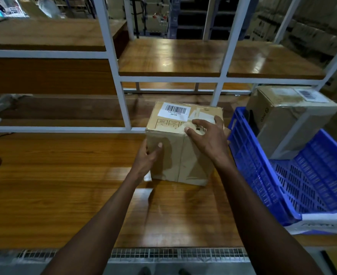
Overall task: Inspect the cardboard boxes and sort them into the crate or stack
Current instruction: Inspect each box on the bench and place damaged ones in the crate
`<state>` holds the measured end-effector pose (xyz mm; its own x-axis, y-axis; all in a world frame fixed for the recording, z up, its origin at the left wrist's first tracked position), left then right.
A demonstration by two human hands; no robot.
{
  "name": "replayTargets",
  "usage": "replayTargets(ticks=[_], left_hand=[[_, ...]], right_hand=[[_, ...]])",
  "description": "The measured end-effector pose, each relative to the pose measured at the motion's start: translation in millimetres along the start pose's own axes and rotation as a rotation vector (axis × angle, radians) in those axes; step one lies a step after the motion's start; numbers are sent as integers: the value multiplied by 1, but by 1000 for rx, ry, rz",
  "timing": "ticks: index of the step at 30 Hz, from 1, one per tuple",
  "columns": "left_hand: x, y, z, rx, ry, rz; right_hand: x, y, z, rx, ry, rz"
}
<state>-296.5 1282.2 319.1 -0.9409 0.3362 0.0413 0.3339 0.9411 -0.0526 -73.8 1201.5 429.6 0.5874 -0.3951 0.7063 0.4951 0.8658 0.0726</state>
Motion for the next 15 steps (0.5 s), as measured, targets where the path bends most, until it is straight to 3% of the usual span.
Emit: replayTargets(ticks=[5, 9, 12, 15], left_hand=[[3, 1, -8, -31, -8, -56], [12, 1, -41, -144, 53, -123], [14, 7, -71, -302, 268, -88], [8, 17, -78, -343, 461, 31]], right_hand=[[5, 10, -6, 2, 34, -3], [14, 14, -24, -23, 217, 24], [10, 15, -47, -61, 440, 87], [-13, 12, -80, -129, 648, 231]])
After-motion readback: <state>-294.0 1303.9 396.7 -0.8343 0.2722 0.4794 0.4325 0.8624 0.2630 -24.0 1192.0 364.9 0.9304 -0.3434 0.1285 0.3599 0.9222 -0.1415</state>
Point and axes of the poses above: each hand's wrist, its own y-axis towards the middle knuckle, its own x-axis out of the back of the hand, z = x × y, the point moved 10 cm from there along y, towards the middle knuckle, and after that the axes turned 1 degree about z, right-handed, at the moved point
